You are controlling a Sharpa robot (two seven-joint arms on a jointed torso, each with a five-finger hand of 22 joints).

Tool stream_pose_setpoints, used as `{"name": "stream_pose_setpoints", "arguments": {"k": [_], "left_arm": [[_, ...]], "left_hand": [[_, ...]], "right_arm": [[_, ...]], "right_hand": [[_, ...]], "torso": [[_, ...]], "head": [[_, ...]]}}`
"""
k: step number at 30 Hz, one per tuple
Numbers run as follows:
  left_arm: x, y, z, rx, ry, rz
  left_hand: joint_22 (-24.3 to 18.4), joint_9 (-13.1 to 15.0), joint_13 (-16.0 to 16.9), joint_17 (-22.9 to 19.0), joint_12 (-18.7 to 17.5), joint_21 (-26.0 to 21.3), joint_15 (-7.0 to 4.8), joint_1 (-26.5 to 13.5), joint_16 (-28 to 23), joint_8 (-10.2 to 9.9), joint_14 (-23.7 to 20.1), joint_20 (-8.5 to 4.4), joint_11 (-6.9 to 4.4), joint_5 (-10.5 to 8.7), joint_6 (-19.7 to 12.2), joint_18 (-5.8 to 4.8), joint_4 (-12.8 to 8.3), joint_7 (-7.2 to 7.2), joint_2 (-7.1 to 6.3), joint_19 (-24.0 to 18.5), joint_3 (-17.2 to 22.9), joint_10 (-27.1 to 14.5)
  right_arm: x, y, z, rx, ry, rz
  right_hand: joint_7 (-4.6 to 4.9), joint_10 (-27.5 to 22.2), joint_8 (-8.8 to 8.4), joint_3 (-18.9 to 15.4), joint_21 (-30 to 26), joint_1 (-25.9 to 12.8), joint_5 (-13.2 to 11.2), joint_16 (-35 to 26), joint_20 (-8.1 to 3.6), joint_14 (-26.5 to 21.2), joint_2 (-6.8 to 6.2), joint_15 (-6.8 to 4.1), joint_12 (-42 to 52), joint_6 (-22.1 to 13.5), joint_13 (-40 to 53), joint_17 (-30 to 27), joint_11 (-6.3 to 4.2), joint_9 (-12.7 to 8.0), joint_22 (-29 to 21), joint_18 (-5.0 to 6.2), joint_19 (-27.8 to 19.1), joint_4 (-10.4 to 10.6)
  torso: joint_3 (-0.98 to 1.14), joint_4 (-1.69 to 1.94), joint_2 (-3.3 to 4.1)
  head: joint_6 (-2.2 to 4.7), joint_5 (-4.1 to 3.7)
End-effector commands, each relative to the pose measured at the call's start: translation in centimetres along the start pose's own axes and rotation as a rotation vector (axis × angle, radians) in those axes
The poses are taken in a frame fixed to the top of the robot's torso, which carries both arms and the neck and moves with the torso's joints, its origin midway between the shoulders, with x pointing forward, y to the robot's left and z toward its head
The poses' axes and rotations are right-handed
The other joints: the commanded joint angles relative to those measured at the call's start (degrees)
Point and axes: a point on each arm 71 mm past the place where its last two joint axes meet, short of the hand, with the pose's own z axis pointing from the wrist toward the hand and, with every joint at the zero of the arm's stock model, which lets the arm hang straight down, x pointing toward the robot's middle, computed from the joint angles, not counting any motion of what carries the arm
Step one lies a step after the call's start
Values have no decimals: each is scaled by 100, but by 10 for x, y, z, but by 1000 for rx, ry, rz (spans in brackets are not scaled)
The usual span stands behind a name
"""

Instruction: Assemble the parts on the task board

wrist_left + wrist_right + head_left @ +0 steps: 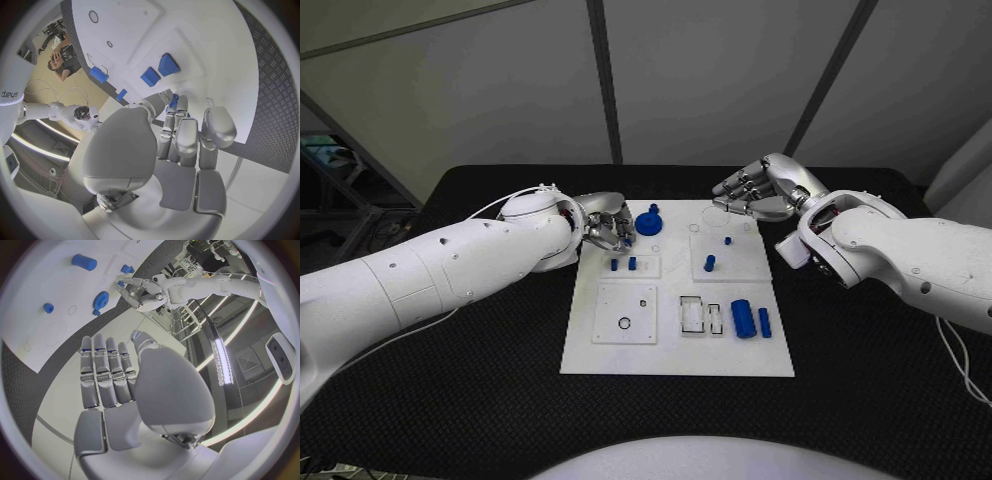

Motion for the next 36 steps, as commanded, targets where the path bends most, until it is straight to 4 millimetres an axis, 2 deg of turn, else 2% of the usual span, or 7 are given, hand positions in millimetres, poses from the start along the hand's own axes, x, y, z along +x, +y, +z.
{"name": "stream_pose_setpoints", "arguments": {"k": [1,4,7,11,29,34,36], "left_arm": [[2,1,0,-11,18,7],[2,0,0,-5,13,6],[1,0,0,3,5,6],[0,-1,0,10,-7,5],[-1,3,-1,-10,-10,5],[-2,8,-5,-18,-20,5],[-3,10,-7,-18,-29,5]], "left_hand": [[-1,-1,6,-16,-49,-42,-29,-60,-21,-34,-12,0,-1,-26,30,-114,-44,-10,-15,-25,-16,32],[-10,-20,-3,-36,-103,-63,-17,-90,-28,-101,-21,2,20,-27,-48,-113,-58,13,-49,-37,-33,-8],[-17,-50,-19,-71,-210,-88,0,-153,-37,-322,-33,10,32,-22,-363,-109,-67,17,-119,-51,-54,-100],[-16,-45,-27,-88,-335,-104,18,-215,-35,-459,-38,26,60,-21,-519,-109,-66,26,-169,-59,-81,-210],[-108,-39,-22,-234,-530,-268,72,-283,-73,-711,-95,65,127,-20,-775,-77,-82,90,-241,-130,-209,-344],[-131,-35,-22,-395,-561,-307,83,-280,-139,-726,-148,70,139,-19,-800,-70,-90,92,-248,-148,-245,-377],[-146,-35,-22,-428,-571,-329,86,-279,-154,-729,-161,72,143,-18,-809,-65,-93,91,-251,-158,-257,-389]], "right_arm": [[0,2,0,-10,4,-1],[0,1,0,-9,4,-1],[0,1,0,-9,4,-1],[0,1,1,-9,3,-1],[-1,-1,0,4,7,-15],[-3,-5,0,18,25,-82],[-4,-7,0,24,35,-129]], "right_hand": [[-23,-29,-14,48,-37,5,30,-8,5,17,40,-39,36,19,-9,-5,-26,9,-6,29,46,-1],[-23,-29,-14,48,-37,5,30,-8,5,17,40,-39,36,19,-9,-5,-26,9,-6,29,46,-1],[-23,-29,-14,48,-37,5,30,-8,5,17,40,-39,36,19,-9,-5,-26,9,-6,29,46,-1],[-23,-29,-14,48,-37,5,30,-8,5,17,40,-39,36,19,-9,-5,-26,9,-6,29,46,-1],[-5,-76,-28,69,-84,-6,30,-26,15,-34,3,-18,17,-14,-14,-42,-7,1,-33,23,35,-11],[-8,-96,-20,111,-108,50,34,-18,13,-42,-16,-5,12,-8,-12,-63,-3,3,-48,29,43,-62],[-30,-107,-11,169,-87,134,25,29,-12,59,-36,-37,10,15,-12,-59,-16,8,-43,39,123,-136]], "torso": [[0,2,0],[-2,4,-1],[-1,8,-1],[0,7,-3],[-1,5,1],[-5,1,-6],[-9,6,-5]], "head": [[-3,2],[-5,2],[-2,3],[-3,3],[13,1],[15,5],[18,-2]]}}
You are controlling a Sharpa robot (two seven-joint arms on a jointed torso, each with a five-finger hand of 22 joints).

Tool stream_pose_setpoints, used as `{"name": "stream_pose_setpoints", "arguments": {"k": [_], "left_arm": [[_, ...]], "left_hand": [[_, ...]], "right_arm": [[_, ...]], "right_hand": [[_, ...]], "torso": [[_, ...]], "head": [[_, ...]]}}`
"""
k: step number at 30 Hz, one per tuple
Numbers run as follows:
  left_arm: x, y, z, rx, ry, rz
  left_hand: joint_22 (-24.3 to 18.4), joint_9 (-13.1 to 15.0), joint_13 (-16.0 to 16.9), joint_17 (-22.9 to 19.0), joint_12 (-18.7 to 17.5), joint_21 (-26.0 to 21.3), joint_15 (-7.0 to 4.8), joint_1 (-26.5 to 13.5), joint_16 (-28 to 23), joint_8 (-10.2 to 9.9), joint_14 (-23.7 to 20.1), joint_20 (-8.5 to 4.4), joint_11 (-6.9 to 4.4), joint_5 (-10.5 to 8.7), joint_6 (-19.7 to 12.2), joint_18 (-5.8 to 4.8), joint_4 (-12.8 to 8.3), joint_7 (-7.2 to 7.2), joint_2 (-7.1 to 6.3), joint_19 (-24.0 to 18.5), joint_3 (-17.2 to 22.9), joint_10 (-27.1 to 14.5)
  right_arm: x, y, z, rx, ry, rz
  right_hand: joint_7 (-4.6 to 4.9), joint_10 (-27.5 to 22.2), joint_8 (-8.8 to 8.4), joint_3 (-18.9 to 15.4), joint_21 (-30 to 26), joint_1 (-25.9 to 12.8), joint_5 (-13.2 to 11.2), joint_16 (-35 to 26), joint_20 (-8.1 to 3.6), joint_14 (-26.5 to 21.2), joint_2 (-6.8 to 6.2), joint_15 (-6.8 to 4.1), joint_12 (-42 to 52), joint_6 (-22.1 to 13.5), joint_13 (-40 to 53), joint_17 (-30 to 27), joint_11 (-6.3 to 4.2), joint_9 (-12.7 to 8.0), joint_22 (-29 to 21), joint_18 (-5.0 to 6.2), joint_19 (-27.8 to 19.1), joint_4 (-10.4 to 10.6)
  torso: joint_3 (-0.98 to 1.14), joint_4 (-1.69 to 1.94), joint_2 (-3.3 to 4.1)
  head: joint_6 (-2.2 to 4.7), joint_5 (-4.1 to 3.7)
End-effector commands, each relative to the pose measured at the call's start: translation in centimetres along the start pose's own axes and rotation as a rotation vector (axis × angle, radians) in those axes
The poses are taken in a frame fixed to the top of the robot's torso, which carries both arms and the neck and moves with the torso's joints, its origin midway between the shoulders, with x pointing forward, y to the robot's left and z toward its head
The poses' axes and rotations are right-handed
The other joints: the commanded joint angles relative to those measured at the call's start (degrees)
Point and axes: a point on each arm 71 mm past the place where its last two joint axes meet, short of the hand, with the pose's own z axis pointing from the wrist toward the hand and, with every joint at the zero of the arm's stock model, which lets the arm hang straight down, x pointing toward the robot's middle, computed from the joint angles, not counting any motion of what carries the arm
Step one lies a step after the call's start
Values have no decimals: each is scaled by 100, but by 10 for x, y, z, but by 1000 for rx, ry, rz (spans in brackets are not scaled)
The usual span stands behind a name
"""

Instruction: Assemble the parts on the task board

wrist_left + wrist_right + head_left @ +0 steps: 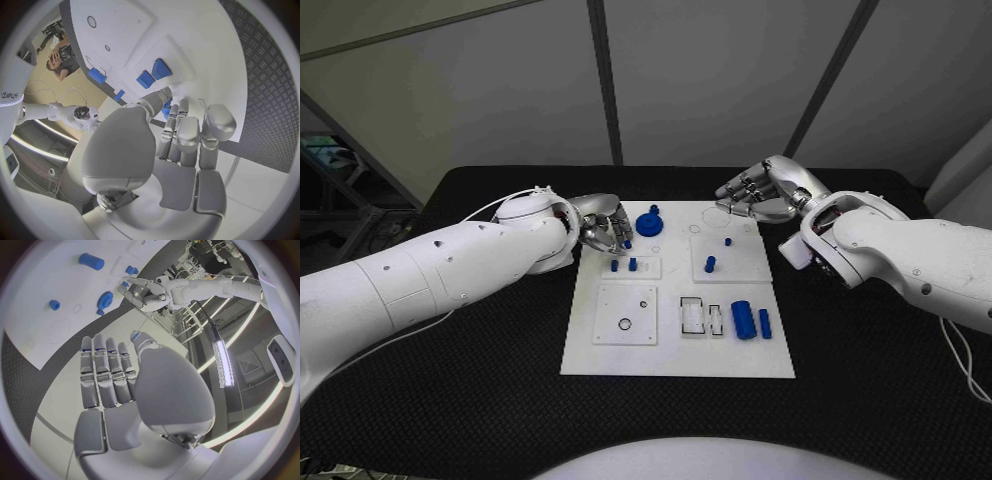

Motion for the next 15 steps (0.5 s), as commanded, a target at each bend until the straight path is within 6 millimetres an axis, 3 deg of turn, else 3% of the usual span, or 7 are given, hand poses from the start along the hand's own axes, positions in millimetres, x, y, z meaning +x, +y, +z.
{"name": "stream_pose_setpoints", "arguments": {"k": [1,5,11,13,15], "left_arm": [[-3,2,-3,0,-27,4],[-8,7,-9,12,-65,-8],[-20,16,-20,35,-148,-74],[-25,20,-24,43,-177,-118],[-29,24,-30,49,-203,-181]], "left_hand": [[-15,7,0,-32,-45,-44,5,-54,-44,-38,-41,0,-13,-20,-42,-63,0,-4,-25,-43,-37,-51],[-19,8,0,-44,-53,-52,8,-56,-51,-40,-49,2,-10,-19,-51,-62,-1,-10,-30,-47,-54,-62],[-206,17,-2,-437,-121,-326,31,-27,-227,-28,-187,21,21,0,-36,-9,-23,-20,-15,-169,-132,-170],[-295,31,-1,-642,-139,-458,38,6,-325,4,-253,31,34,29,57,15,-38,21,31,-226,-113,-187],[-372,41,3,-805,-135,-573,44,20,-411,36,-304,35,41,37,163,37,-45,44,68,-272,-79,-160]], "right_arm": [[-1,-3,0,10,38,-119],[-3,-9,-1,26,68,-264],[-4,-14,-1,34,96,-492],[-5,-15,-1,35,101,-563],[-4,-15,-1,33,104,-623]], "right_hand": [[-42,-39,-7,82,23,144,11,63,-56,139,-17,-64,14,27,-2,15,-10,10,15,41,162,-92],[-128,10,4,154,224,237,-117,255,-214,602,-63,-230,36,91,3,109,-91,19,106,42,537,-238],[-229,96,10,93,736,192,-234,709,-545,1486,-85,-463,80,197,4,406,-214,25,374,38,1200,-399],[-289,170,23,60,1093,151,-263,1189,-713,1795,-47,-563,108,286,3,687,-283,32,571,23,1567,-449],[-324,188,-2,43,1392,103,-287,1896,-799,1792,-75,-621,90,321,-2,1081,-293,23,766,0,1686,-491]], "torso": [[-10,5,-3],[-7,10,-9],[-3,3,3],[-2,6,1],[3,4,2]], "head": [[5,-9],[11,-11],[40,-12],[41,-16],[46,-27]]}}
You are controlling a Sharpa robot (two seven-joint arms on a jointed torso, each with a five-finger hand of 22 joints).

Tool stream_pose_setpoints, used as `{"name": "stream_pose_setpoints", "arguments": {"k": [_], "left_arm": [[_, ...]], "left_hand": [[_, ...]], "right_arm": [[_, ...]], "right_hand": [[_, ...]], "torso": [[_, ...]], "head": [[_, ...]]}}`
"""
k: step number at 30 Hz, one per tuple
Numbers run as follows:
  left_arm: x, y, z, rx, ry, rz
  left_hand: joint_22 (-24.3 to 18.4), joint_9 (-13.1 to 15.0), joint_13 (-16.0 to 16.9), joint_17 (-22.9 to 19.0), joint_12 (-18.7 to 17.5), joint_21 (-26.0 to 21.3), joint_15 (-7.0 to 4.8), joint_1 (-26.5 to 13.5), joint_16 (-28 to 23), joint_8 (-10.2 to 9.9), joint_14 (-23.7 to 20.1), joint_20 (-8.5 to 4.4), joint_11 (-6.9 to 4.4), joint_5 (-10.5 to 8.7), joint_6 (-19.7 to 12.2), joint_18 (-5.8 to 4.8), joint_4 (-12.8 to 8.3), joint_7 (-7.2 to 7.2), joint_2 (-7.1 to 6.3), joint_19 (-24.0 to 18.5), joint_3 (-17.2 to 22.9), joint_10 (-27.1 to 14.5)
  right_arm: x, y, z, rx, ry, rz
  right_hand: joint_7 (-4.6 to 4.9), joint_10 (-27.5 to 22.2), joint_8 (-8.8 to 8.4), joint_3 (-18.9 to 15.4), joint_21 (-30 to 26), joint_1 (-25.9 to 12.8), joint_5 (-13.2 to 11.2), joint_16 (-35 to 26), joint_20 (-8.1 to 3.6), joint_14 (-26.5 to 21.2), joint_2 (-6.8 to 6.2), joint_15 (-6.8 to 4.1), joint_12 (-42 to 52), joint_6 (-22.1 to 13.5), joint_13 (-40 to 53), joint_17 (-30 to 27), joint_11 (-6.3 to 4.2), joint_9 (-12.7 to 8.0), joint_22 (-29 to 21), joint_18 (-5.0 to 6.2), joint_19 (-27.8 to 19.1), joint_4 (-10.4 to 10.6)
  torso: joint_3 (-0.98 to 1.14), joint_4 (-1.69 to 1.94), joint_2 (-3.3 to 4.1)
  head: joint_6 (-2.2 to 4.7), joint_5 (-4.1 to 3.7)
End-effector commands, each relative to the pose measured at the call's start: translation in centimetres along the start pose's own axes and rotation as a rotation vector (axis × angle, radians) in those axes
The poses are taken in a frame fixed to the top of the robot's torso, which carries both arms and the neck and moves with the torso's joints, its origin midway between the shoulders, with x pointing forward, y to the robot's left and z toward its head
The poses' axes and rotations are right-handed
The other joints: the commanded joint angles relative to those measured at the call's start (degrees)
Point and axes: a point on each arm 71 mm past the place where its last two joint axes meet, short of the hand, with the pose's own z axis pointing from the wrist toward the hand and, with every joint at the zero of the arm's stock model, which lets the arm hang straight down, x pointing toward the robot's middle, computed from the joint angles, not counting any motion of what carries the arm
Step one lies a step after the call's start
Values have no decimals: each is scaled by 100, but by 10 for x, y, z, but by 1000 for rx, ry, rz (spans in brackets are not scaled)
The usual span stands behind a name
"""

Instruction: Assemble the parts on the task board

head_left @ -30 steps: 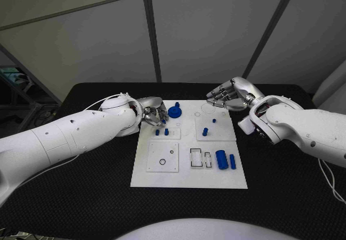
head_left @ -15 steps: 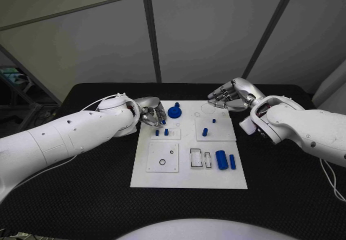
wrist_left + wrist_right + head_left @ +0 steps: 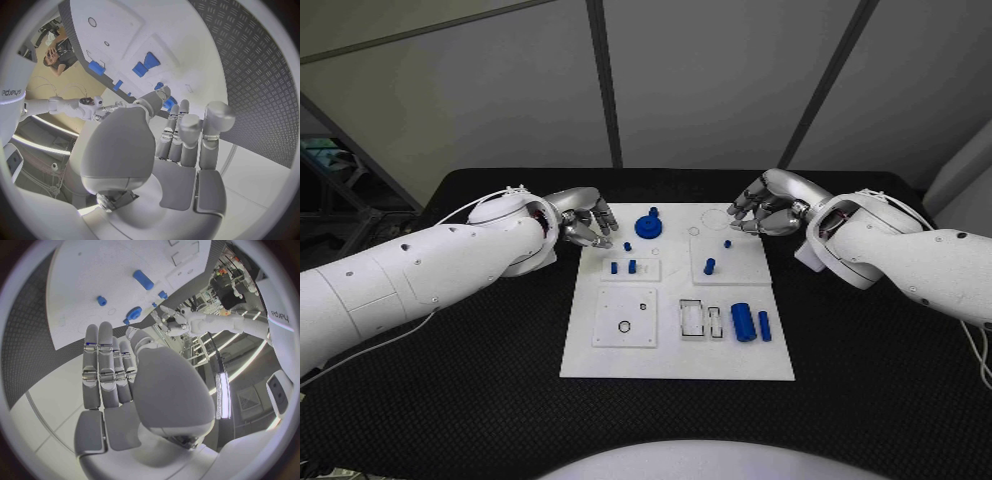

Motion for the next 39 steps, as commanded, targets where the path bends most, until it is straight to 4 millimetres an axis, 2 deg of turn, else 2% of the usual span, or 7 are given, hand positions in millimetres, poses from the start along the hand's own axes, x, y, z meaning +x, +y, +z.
{"name": "stream_pose_setpoints", "arguments": {"k": [1,6,9,11,13,19,39], "left_arm": [[-12,1,-6,50,-102,-164],[-23,9,-20,69,-188,-439],[-28,12,-29,79,-235,-610],[-30,14,-36,80,-264,-738],[-29,16,-42,74,-275,-813],[-24,14,-51,57,-275,-988],[-22,15,-57,61,-287,-1103]], "left_hand": [[-38,14,7,-85,1,-62,2,33,-53,55,-25,6,1,38,135,35,-25,15,103,-30,32,23],[-406,28,15,-721,62,-587,-3,-47,-382,149,-205,6,-9,14,422,135,19,40,154,-237,88,217],[-629,14,19,-1050,97,-909,-11,-75,-573,140,-329,0,-22,6,450,193,28,37,157,-378,88,289],[-1134,-2,10,-1856,91,-1638,-2,-114,-1045,117,-673,6,-14,4,472,313,29,42,130,-725,57,274],[-1173,-4,9,-1910,90,-1699,1,-125,-1094,112,-705,8,-9,6,483,316,35,45,140,-751,52,269],[-1234,-7,7,-1975,88,-1800,7,-87,-1188,99,-784,14,4,20,506,314,9,64,179,-799,86,244],[-1282,-2,10,-2033,113,-1879,7,-47,-1261,106,-849,18,3,20,555,315,-24,59,220,-828,112,234]], "right_arm": [[2,0,1,6,33,-249],[5,5,3,-6,31,-345],[7,8,4,-12,35,-374],[11,9,5,-13,44,-396],[14,10,5,-12,53,-410],[23,12,9,-5,81,-436],[43,18,17,-2,155,-451]], "right_hand": [[-45,26,-10,58,544,-116,-68,1245,-117,119,44,-78,-17,66,-1,671,-93,-10,346,4,261,-58],[-34,-11,-19,227,1317,-200,-118,3695,-139,282,-10,-70,-98,87,2,2781,-81,-23,929,-16,170,-36],[-48,-48,-21,330,2223,-210,-139,4627,-130,347,-22,-64,-121,78,0,3730,-78,-26,1913,-121,273,-35],[-42,-89,-24,401,2860,-231,-187,5172,-115,353,-41,-58,-130,48,-1,4305,-65,-30,2622,-197,328,-35],[-51,-121,-22,449,3185,-235,-229,5443,-106,351,-52,-44,-133,32,-2,4591,-53,-30,2979,-227,336,-44],[-21,-218,-25,670,3675,-237,-631,5778,-44,300,-90,-31,-129,-31,-2,4900,-18,-33,3486,-263,228,-68],[-7,-168,-8,971,4174,-247,-598,6026,1,287,-106,-31,-87,12,4,5116,-19,-17,4042,-313,209,-150]], "torso": [[8,0,6],[10,-3,6],[8,-1,8],[-2,8,3],[-4,10,-1],[-1,-1,6],[-1,-2,7]], "head": [[17,-30],[51,-228],[57,-331],[55,-388],[61,-417],[62,-446],[27,-439]]}}
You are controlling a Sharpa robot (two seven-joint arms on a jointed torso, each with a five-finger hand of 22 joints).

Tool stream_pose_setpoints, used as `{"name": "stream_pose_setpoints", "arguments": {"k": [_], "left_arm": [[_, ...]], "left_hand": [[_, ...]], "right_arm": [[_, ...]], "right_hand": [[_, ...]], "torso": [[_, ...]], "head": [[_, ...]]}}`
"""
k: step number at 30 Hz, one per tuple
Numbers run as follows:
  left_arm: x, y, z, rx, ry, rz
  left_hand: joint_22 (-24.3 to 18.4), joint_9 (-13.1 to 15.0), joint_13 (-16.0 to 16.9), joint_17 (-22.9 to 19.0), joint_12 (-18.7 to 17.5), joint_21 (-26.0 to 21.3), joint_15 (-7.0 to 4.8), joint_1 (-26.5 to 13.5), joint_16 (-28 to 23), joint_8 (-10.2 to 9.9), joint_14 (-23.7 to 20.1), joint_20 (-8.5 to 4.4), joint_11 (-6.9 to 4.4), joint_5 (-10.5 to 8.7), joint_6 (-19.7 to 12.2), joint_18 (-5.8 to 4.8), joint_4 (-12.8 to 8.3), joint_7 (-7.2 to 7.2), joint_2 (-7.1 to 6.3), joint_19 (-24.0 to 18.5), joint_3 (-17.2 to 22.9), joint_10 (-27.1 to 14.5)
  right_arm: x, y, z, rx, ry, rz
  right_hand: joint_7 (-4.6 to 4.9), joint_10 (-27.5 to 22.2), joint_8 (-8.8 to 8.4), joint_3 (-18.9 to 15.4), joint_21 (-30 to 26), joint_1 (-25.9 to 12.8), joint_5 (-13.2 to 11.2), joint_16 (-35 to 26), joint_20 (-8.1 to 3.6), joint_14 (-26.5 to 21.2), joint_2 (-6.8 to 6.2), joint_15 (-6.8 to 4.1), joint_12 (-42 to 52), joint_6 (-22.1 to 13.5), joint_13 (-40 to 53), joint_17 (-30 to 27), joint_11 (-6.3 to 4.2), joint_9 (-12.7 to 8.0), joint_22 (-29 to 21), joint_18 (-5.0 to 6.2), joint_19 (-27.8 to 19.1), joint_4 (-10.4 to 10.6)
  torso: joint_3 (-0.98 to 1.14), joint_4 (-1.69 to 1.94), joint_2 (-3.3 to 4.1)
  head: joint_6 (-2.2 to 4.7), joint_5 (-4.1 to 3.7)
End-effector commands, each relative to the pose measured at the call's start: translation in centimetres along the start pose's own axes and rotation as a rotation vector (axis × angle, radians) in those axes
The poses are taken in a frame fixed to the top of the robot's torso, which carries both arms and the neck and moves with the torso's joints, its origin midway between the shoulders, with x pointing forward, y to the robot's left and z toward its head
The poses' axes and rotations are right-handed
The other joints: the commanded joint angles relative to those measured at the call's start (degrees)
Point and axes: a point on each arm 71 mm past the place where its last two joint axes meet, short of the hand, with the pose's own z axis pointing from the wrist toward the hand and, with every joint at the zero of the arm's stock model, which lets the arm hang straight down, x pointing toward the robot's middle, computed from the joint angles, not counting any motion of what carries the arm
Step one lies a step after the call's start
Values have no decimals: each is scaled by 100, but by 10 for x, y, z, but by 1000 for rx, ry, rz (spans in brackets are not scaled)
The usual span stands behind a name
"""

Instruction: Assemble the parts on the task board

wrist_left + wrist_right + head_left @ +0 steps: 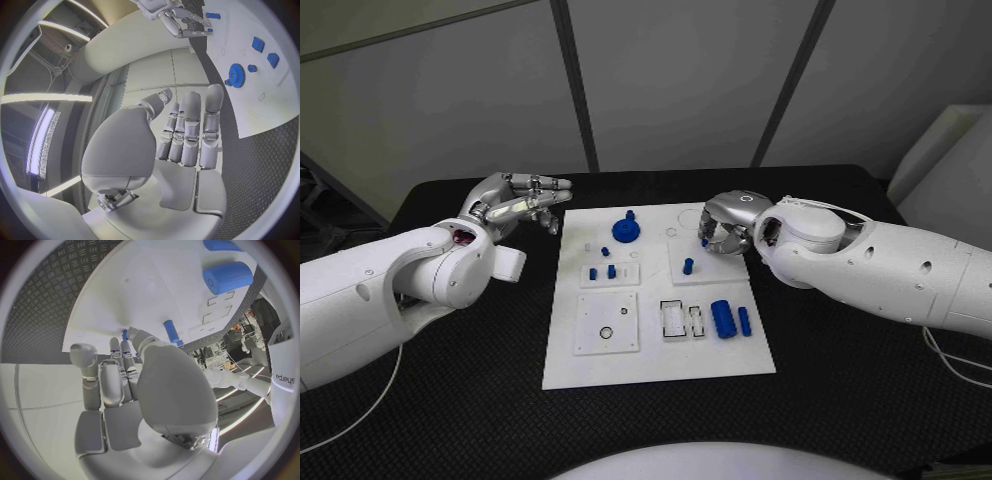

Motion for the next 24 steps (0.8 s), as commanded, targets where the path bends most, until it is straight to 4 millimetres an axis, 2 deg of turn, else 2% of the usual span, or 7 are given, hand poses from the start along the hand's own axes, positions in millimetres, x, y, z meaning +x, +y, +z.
{"name": "stream_pose_setpoints", "arguments": {"k": [1,15,24], "left_arm": [[-2,-2,0,20,-13,-31],[-1,-1,1,14,-1,-36],[1,-1,1,2,10,-39]], "left_hand": [[-7,2,-4,-8,40,-13,7,-20,-27,-11,-37,-11,25,20,48,58,-15,-16,51,-43,21,-16],[-14,2,-4,-17,44,-23,5,-5,-36,-8,-44,-12,25,22,59,58,-25,-16,66,-45,32,-21],[-22,-1,-5,-34,50,-40,4,33,-54,-12,-60,-14,27,26,61,59,-49,-11,93,-50,60,-34]], "right_arm": [[2,2,2,-1,25,-22],[11,7,7,0,74,-26],[12,5,6,27,82,-55]], "right_hand": [[10,36,-4,67,69,-5,22,47,19,281,-17,15,33,6,4,21,-6,9,72,-91,-9,-25],[13,164,9,327,340,70,67,120,22,267,74,-12,62,111,11,58,-26,29,381,-124,3,-215],[-15,455,83,599,635,205,17,162,-23,259,210,-66,143,346,61,67,-92,82,739,-169,81,-517]], "torso": [[1,1,3],[4,2,1],[6,-2,0]], "head": [[-10,17],[-43,9],[-57,11]]}}
